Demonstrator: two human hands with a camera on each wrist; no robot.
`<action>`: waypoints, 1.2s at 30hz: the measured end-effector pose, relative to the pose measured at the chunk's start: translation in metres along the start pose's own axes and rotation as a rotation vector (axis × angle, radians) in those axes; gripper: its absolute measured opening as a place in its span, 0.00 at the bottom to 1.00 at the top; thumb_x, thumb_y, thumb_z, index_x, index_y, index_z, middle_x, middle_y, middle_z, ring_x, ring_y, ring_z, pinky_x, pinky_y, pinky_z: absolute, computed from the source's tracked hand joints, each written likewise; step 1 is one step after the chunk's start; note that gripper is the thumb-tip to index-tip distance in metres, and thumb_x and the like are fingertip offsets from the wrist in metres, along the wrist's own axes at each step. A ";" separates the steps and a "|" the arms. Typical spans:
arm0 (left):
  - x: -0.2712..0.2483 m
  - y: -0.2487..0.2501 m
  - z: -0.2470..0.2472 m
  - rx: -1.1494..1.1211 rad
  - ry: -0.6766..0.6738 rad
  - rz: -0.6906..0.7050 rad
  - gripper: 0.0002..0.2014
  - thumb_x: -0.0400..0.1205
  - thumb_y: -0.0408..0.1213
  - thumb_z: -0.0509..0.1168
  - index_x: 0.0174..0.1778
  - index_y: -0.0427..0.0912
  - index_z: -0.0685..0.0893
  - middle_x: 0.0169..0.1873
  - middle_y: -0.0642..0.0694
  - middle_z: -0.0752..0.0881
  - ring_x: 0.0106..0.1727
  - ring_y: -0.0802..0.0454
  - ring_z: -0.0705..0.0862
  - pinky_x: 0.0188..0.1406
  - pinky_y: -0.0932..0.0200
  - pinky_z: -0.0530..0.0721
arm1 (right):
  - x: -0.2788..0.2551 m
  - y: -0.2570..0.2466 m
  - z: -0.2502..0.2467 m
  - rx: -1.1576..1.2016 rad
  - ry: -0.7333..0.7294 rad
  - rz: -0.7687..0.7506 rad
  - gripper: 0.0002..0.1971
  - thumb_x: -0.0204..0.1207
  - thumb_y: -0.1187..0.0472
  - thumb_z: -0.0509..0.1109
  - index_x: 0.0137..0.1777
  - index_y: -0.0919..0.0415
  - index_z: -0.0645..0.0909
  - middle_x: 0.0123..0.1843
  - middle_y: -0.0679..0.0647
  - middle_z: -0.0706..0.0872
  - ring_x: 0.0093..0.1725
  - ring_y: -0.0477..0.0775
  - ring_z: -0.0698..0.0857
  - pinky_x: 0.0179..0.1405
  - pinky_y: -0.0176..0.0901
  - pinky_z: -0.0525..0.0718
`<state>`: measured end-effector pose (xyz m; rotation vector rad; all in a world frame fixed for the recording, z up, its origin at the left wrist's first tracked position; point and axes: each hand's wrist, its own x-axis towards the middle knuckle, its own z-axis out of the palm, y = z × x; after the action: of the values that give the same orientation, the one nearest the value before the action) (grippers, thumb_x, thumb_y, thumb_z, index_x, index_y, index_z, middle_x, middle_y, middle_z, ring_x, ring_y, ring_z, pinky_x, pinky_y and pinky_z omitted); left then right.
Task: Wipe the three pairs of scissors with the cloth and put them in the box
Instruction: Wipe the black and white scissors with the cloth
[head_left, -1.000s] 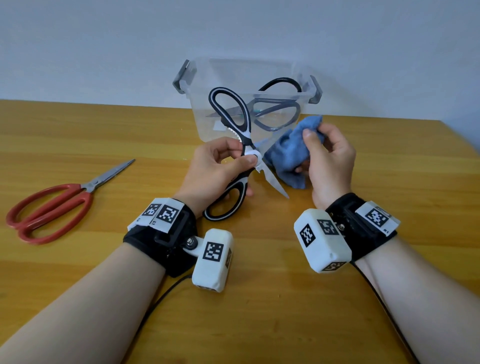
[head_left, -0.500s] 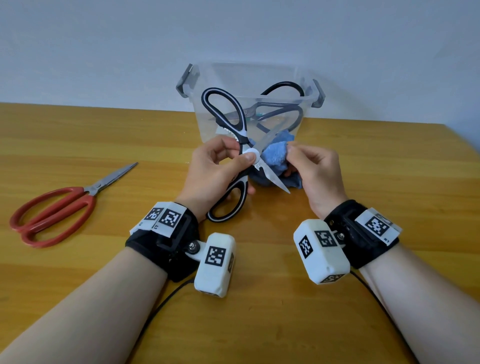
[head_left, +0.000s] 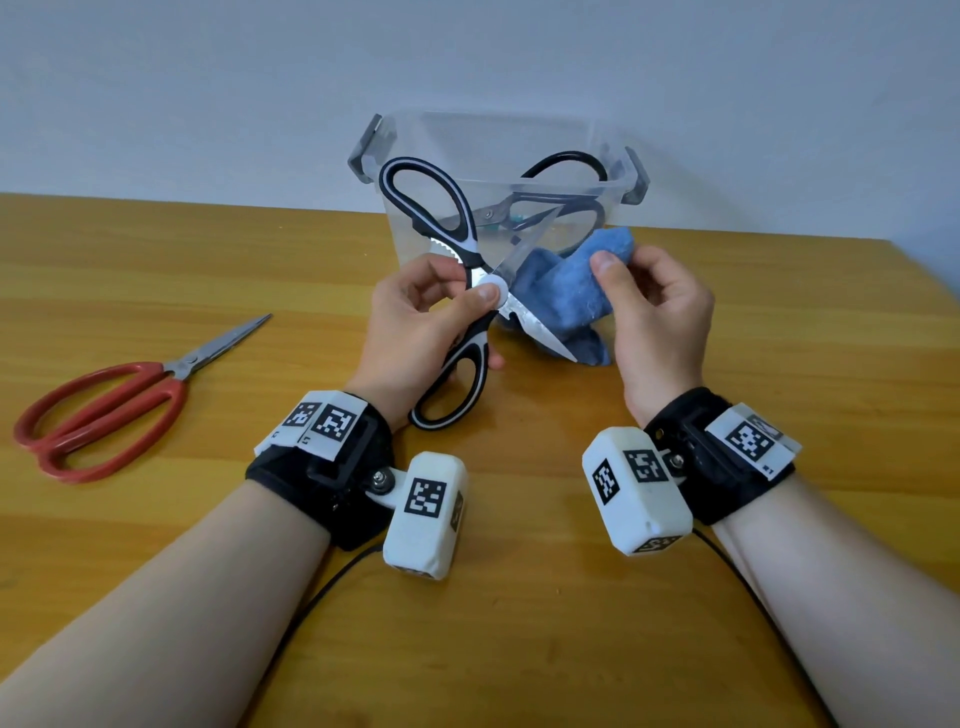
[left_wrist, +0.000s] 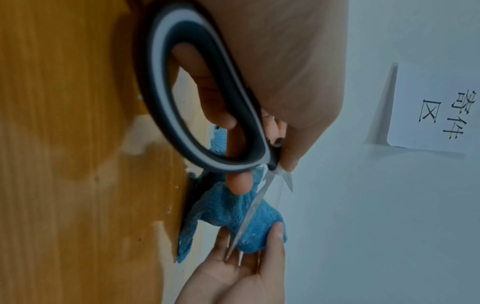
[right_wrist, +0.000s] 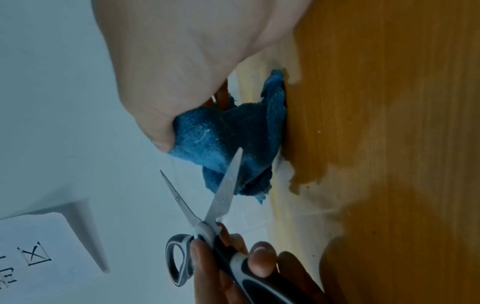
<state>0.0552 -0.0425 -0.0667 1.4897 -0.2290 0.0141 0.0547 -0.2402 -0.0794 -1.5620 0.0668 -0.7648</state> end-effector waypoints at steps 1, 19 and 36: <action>0.000 0.000 0.000 0.000 -0.002 -0.003 0.13 0.83 0.36 0.74 0.46 0.41 0.74 0.41 0.41 0.87 0.28 0.38 0.91 0.17 0.59 0.70 | 0.000 0.000 0.000 0.020 -0.004 0.029 0.02 0.77 0.58 0.75 0.45 0.55 0.87 0.37 0.42 0.86 0.39 0.39 0.83 0.40 0.35 0.80; 0.004 -0.004 -0.001 -0.112 0.017 0.000 0.09 0.87 0.32 0.69 0.47 0.39 0.74 0.32 0.41 0.89 0.24 0.42 0.89 0.14 0.59 0.74 | 0.001 0.001 0.001 0.089 -0.023 0.124 0.07 0.73 0.52 0.77 0.48 0.51 0.88 0.53 0.58 0.90 0.45 0.49 0.85 0.49 0.51 0.87; 0.008 0.001 -0.004 -0.531 0.121 -0.024 0.05 0.86 0.35 0.68 0.51 0.37 0.82 0.45 0.42 0.91 0.54 0.41 0.93 0.31 0.55 0.86 | -0.007 -0.007 0.002 0.280 -0.387 0.231 0.07 0.73 0.66 0.69 0.36 0.54 0.82 0.33 0.57 0.80 0.34 0.58 0.81 0.40 0.51 0.84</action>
<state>0.0635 -0.0396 -0.0645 0.9587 -0.1041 0.0222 0.0473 -0.2338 -0.0761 -1.3797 -0.1376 -0.2686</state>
